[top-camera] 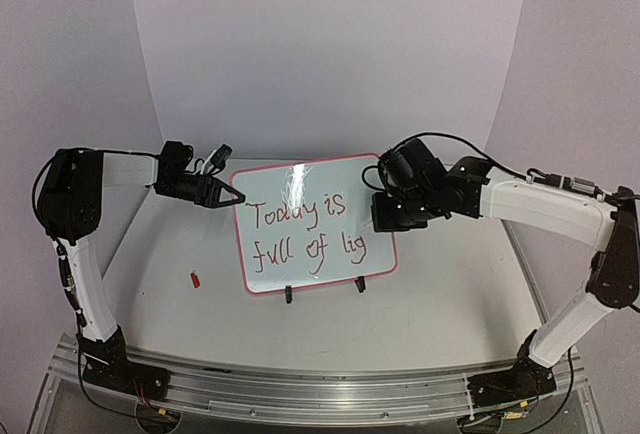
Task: Write a sentence on the whiteboard
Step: Write on the whiteboard with the whiteboard.
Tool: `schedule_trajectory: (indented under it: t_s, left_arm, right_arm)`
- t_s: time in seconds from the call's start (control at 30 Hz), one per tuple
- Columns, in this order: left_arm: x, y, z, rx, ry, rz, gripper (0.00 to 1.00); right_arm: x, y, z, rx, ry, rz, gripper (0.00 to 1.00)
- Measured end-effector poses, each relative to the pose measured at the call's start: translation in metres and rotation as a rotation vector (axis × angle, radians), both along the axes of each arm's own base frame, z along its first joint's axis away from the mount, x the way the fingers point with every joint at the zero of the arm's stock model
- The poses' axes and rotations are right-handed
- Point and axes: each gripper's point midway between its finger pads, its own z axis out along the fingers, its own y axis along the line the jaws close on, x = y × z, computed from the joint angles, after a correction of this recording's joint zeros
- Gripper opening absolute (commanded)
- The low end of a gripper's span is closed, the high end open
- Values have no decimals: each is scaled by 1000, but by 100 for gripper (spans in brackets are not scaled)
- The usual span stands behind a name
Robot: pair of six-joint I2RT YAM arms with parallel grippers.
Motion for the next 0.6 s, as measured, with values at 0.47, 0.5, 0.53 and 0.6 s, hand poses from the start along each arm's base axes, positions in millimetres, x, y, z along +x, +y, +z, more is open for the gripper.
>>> schedule_trajectory:
  t_s: [0.47,0.5,0.53,0.6]
  left_arm:
    - [0,0,0,0,2,0,0]
    - [0,0,0,0,2,0,0]
    - [0,0,0,0,2,0,0]
    - [0,0,0,0,1,0,0]
  right_arm:
    - [18,-3,-14,-52,-16,-27,0]
    - [18,-2,-13,-49,-19,-27,0]
    - [19,-2,-12,-45,-21,-27,0]
    - [20,0,-12,-38,-26,-27,0]
